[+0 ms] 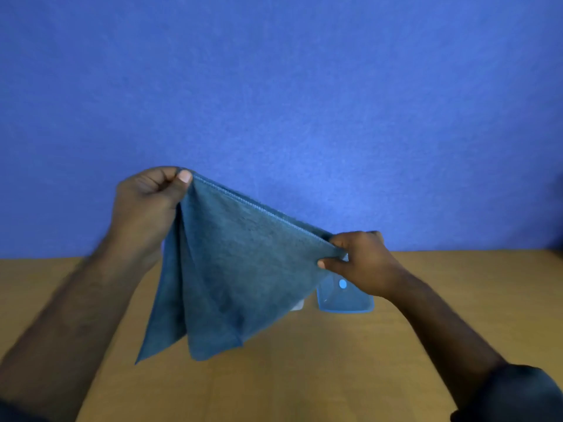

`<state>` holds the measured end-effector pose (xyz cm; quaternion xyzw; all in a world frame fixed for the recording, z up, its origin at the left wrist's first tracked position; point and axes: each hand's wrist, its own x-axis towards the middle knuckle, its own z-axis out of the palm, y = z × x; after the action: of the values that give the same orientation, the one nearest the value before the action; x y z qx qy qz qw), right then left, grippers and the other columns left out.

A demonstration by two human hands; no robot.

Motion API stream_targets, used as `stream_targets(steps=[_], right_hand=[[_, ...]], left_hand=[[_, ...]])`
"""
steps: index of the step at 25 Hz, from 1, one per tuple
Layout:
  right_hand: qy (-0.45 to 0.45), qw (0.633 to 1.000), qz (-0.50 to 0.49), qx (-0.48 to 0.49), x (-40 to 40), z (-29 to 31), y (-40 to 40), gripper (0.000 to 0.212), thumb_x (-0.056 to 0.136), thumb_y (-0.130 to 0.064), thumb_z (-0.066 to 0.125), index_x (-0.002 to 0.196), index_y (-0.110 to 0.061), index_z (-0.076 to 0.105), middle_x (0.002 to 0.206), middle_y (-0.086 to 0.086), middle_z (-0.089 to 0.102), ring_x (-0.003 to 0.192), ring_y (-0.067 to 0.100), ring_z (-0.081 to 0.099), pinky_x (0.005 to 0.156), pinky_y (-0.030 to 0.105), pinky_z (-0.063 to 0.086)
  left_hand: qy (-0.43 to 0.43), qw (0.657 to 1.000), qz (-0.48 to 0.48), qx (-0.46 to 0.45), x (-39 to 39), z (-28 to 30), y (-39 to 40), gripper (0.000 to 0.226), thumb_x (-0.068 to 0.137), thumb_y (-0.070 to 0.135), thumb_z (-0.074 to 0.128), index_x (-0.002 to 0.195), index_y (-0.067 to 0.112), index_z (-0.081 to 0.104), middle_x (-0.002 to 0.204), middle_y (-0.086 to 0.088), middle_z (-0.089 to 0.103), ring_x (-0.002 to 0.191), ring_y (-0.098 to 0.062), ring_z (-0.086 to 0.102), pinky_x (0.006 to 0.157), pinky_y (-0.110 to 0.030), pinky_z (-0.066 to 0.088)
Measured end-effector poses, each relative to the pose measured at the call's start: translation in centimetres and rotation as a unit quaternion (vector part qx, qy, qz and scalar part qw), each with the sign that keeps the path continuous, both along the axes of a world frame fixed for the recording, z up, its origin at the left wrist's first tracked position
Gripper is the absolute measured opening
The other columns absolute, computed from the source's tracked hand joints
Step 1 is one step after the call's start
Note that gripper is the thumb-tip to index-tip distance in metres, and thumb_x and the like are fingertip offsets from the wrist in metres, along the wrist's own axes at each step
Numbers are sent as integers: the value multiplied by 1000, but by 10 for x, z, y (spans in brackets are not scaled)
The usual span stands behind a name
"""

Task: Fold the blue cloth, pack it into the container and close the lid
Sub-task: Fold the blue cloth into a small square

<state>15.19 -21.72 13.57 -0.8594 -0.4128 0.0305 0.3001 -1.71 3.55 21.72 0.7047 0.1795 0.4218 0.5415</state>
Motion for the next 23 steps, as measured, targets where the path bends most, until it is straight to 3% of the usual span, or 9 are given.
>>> stream_targets(steps=[3,5,7,10,12,14,17,20,23], right_hand=[[-126,987,-44,84,-5,4,7,16,77,-35,78,71,-28,64,88,-8,55,96,19,46,79,35,23],[-198,969,-97,114,-2,9,6,21,73,-42,80,74,-23,70,108,-3,55,108,22,36,80,34,19],[-203,965,-119,115,5,17,2,25,73,-47,78,74,-24,72,119,-2,56,116,25,35,84,34,19],[-106,978,-92,155,12,25,2,19,75,-40,80,80,-23,73,122,-6,64,118,15,49,87,28,29],[16,965,-59,257,11,33,5,14,76,-25,82,83,-20,72,111,-4,71,99,4,62,82,21,44],[135,933,-7,335,10,38,7,15,78,-8,80,81,-15,67,91,4,71,79,16,65,76,31,52],[207,890,31,406,11,40,7,31,80,11,71,80,-15,54,69,13,56,65,22,53,63,34,48],[280,853,33,438,14,37,1,35,82,15,66,98,-14,55,66,6,69,63,20,64,63,31,55],[303,857,-16,417,21,27,-6,41,82,12,67,118,-5,58,70,-2,76,66,13,68,63,27,57]], left_hand=[[-11,999,37,31,0,3,12,22,98,15,61,78,21,70,57,19,66,59,2,54,60,-15,48],[-23,997,67,27,-2,1,20,24,99,17,59,77,22,69,56,20,64,62,-3,52,63,-21,47],[-32,995,89,15,-4,-1,28,24,99,18,58,77,22,68,54,21,62,61,-2,50,62,-20,46],[-31,996,87,12,-5,-4,33,24,99,18,58,77,22,67,56,20,62,62,0,50,64,-21,46],[-40,995,86,9,-5,-6,36,24,100,19,56,78,21,67,69,11,63,73,-11,51,75,-32,47],[-43,995,85,10,-5,-10,39,24,101,21,54,79,22,65,83,-6,60,83,-21,49,80,-40,45],[-29,997,73,-5,-7,-19,43,23,101,25,54,81,21,64,94,-14,57,87,-23,47,81,-42,44],[-3,997,61,-37,-6,-33,40,22,101,26,55,85,17,67,87,-11,60,82,-22,49,78,-41,46],[28,997,29,-73,0,-47,28,24,103,23,55,83,17,67,83,-7,61,75,-18,52,69,-36,47]])
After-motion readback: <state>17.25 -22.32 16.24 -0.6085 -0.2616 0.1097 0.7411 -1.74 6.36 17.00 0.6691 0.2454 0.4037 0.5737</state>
